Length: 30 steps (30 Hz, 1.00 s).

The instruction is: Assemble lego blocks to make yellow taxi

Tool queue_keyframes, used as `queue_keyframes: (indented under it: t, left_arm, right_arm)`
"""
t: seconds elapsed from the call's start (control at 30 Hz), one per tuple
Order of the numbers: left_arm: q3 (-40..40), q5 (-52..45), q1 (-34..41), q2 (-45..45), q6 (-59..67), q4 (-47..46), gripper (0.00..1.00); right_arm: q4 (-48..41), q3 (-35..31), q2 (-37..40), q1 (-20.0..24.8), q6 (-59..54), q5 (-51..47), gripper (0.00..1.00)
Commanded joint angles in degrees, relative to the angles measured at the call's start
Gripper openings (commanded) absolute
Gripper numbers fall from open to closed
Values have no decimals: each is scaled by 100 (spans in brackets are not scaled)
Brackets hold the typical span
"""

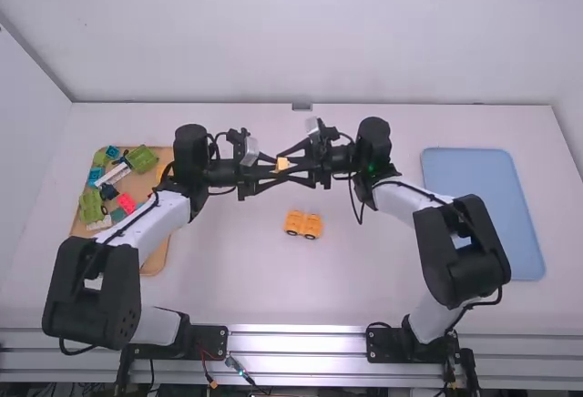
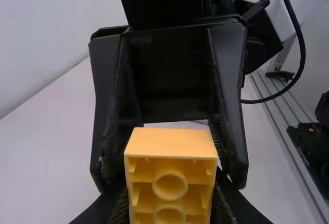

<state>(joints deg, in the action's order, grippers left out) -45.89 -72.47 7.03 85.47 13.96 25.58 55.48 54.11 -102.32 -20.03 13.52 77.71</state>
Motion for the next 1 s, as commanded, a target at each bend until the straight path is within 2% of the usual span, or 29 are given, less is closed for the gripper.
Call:
queue_keyframes:
  t: [0.0, 0.13, 0.2, 0.23, 0.27, 0.57, 0.67, 0.77, 0.87, 0.9, 0.93, 0.97]
  left_arm:
    - [22, -146, 46, -72, 0, 31, 2]
    - [22, -146, 46, -72, -2, 20, 2]
    - [22, -146, 48, -72, -2, 15, 2]
    - [22, -144, 48, -72, 0, 7, 2]
    - [22, -149, 48, -72, 39, -9, 2]
    - [22, -166, 48, -72, 85, 46, 2]
    - [22, -146, 48, -72, 85, 70, 3]
    - [22, -146, 48, -72, 85, 68, 9]
    - [22, -146, 48, -72, 85, 72, 31]
    - [22, -146, 48, -72, 85, 87, 31]
    - [22, -146, 48, -72, 87, 87, 37]
    - [22, -146, 48, -72, 85, 90, 38]
  right_arm:
    - [15, 149, -87, 4, -9, -107, 40]
    - [17, 149, -87, 11, -9, -107, 40]
    - [22, 149, -87, 15, -9, -109, 47]
    - [59, 149, -87, 15, -7, -109, 54]
    - [129, 144, -87, 15, 52, -109, 54]
    - [101, 144, -87, -39, -15, -107, 50]
    - [103, 144, -87, -70, -9, -175, 44]
    - [103, 144, -87, -70, -11, -175, 39]
    - [103, 144, -87, -70, -7, -170, 35]
    - [105, 144, -87, -66, -9, -170, 34]
    - [105, 144, -87, -59, -9, -173, 34]
    - [103, 144, -87, -59, -9, -173, 34]
